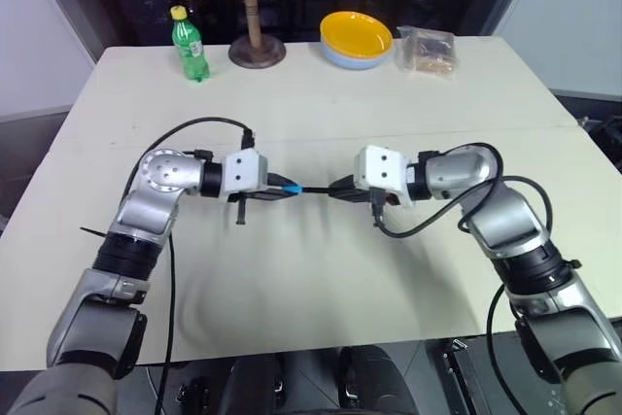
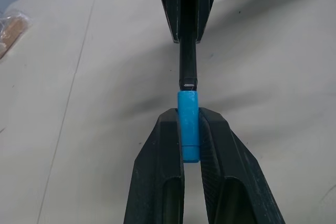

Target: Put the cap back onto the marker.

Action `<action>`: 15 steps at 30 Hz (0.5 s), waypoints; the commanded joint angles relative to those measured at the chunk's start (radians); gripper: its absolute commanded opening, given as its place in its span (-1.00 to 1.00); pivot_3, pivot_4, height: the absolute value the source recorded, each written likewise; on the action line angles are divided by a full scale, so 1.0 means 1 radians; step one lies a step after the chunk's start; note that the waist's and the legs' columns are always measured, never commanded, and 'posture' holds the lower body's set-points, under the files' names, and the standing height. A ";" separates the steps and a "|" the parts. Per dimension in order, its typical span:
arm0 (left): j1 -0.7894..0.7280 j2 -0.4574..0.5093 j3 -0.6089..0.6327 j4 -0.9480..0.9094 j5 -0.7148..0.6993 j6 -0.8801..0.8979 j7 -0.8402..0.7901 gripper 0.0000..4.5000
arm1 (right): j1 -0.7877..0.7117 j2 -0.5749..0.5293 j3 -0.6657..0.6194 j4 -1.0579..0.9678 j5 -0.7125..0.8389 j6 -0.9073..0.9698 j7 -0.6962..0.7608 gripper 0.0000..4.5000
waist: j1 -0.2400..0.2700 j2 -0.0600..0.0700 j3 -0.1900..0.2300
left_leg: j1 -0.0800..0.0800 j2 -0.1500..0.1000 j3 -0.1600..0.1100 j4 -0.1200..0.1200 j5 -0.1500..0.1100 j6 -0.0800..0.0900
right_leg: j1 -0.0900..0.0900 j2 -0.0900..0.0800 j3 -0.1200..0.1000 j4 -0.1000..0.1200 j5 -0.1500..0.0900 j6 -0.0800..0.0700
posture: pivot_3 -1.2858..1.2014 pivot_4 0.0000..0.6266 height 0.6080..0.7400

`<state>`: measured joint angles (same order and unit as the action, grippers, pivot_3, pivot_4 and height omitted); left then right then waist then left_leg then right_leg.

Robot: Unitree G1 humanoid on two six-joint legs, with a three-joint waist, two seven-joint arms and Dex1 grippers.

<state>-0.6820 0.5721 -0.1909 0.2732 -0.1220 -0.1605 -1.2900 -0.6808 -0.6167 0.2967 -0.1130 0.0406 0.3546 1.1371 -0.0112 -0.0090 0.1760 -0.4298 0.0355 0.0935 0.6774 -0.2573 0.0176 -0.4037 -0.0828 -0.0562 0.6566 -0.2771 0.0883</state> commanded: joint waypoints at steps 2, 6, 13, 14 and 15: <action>-0.024 -0.011 0.001 -0.016 -0.024 -0.026 -0.016 -1.00 | -0.047 0.023 0.010 -0.086 0.028 -0.016 0.016 -0.99 | 0.000 0.000 0.000 | 0.000 0.000 0.000 0.000 0.000 0.000 | 0.000 0.000 0.000 0.000 0.000 0.000 | 0.03 -0.52 1.00; -0.021 -0.016 0.004 -0.027 -0.034 -0.018 -0.026 -1.00 | -0.055 0.029 0.014 -0.085 0.028 -0.018 0.022 -0.99 | 0.000 0.000 0.000 | 0.000 0.000 0.000 0.000 0.000 0.000 | 0.000 0.000 0.000 0.000 0.000 0.000 | 0.03 -0.52 1.00; -0.019 -0.022 0.007 -0.034 -0.045 0.024 -0.028 -1.00 | -0.073 0.047 0.029 -0.090 0.018 -0.022 0.023 -0.99 | 0.000 0.000 0.000 | 0.000 0.000 0.000 0.000 0.000 0.000 | 0.000 0.000 0.000 0.000 0.000 0.000 | 0.03 -0.52 1.00; -0.020 -0.023 0.006 -0.034 -0.043 0.026 -0.028 -1.00 | -0.074 0.050 0.031 -0.089 0.015 -0.023 0.023 -0.99 | 0.000 0.000 0.000 | 0.000 0.000 0.000 0.000 0.000 0.000 | 0.000 0.000 0.000 0.000 0.000 0.000 | 0.03 -0.52 1.00; -0.020 -0.021 0.004 -0.035 -0.039 0.033 -0.028 -1.00 | -0.076 0.052 0.035 -0.088 0.008 -0.026 0.021 -0.99 | 0.000 0.000 0.000 | 0.000 0.000 0.000 0.000 0.000 0.000 | 0.000 0.000 0.000 0.000 0.000 0.000 | 0.03 -0.52 1.00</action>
<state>-0.6819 0.5744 -0.1750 0.2734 -0.1409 -0.1339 -1.3209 -0.7098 -0.6056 0.3132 -0.1176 0.0185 0.3592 1.1551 -0.0110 -0.0090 0.1760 -0.4299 0.0355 0.0934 0.6774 -0.2574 0.0176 -0.4038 -0.0828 -0.0563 0.6566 -0.2771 0.0883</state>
